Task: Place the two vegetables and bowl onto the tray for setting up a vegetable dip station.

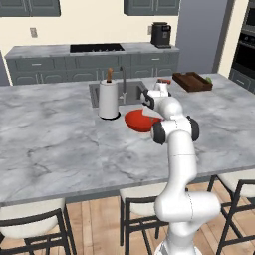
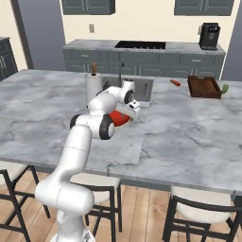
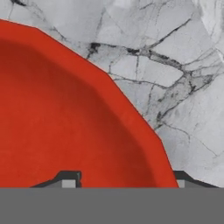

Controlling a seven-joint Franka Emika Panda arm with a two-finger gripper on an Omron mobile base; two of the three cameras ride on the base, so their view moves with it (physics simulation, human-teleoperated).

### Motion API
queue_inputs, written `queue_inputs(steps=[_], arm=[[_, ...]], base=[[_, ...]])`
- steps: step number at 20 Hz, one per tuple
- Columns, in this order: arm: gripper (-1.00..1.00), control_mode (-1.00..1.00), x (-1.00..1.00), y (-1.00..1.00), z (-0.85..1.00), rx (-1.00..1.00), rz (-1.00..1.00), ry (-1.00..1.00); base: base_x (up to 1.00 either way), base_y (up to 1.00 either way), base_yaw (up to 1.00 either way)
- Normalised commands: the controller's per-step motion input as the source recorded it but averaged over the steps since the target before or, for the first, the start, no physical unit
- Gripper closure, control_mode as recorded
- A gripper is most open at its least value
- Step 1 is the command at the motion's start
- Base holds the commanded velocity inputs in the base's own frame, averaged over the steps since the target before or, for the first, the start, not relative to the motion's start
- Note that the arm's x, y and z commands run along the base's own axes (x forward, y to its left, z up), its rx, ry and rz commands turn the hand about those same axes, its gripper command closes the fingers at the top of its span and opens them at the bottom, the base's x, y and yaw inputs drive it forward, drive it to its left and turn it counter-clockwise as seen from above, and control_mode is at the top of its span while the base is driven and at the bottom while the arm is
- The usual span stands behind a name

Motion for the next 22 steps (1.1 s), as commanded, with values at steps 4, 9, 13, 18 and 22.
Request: queue_inputs(steps=[4, 9, 13, 18, 22], arm=[[1.00, -1.00, 0.00, 0.00, 0.08, 0.00, -0.07, 0.00], [1.00, -1.00, -0.09, 0.00, 0.15, 0.00, -0.07, -0.01], [1.00, -1.00, -0.13, 0.00, 0.19, 0.00, -0.06, -0.06], [1.00, -1.00, -0.19, -0.03, 0.21, 0.00, -0.07, -0.13], [1.00, -1.00, -0.22, -0.04, 0.22, 0.00, -0.07, -0.16]], base=[[0.00, 0.00, 0.00], [0.00, 0.00, 0.00], [0.00, 0.00, 0.00], [0.00, 0.00, 0.00], [0.00, 0.00, 0.00]])
